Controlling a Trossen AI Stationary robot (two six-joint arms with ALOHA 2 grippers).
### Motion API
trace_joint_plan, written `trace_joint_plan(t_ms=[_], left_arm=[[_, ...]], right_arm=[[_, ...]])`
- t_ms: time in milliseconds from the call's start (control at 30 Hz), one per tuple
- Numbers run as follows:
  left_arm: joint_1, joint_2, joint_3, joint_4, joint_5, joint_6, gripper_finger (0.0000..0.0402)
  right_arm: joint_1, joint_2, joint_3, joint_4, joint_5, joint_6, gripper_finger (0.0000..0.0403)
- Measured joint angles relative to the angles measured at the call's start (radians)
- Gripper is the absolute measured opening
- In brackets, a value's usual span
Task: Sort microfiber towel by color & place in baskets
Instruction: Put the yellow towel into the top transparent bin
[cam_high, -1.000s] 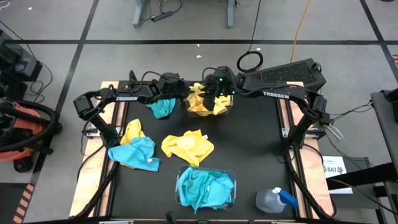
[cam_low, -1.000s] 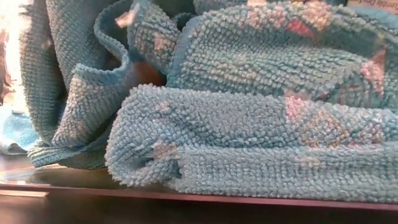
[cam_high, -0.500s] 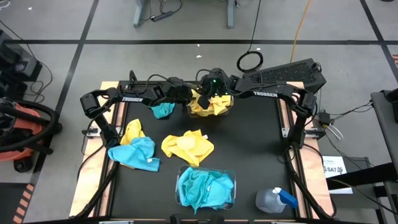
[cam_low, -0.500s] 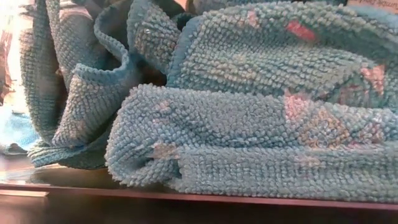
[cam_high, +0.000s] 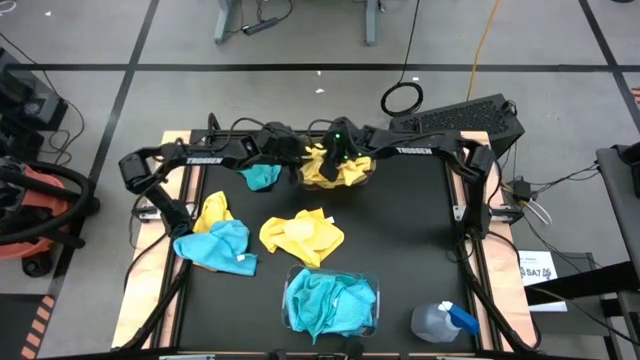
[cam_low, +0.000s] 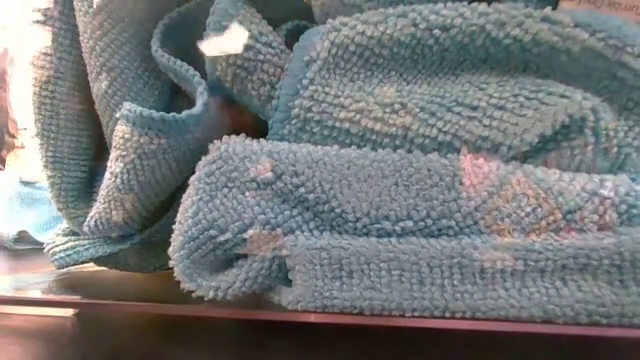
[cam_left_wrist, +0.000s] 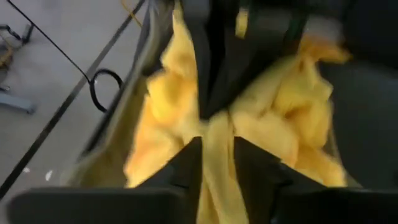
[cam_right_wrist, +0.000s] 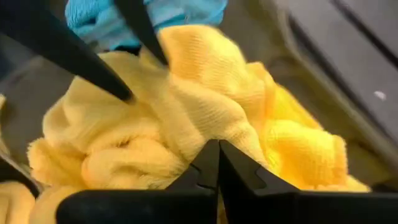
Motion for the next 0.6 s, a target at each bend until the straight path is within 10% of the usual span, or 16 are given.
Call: trace_joint_plan(t_ms=[300, 600], left_arm=[[-0.005, -0.214, 0.000, -0.128, -0.009, -0.012, 0.0226], [-0.080, -0.454, 0.000, -0.412, -0.012, -0.060, 0.0249]], right_arm=[[-0.005, 0.039, 0.001, -0.034, -0.070, -0.004, 0.0004], [-0.009, 0.036, 0.000, -0.041, -0.072, -0.009, 0.0004]])
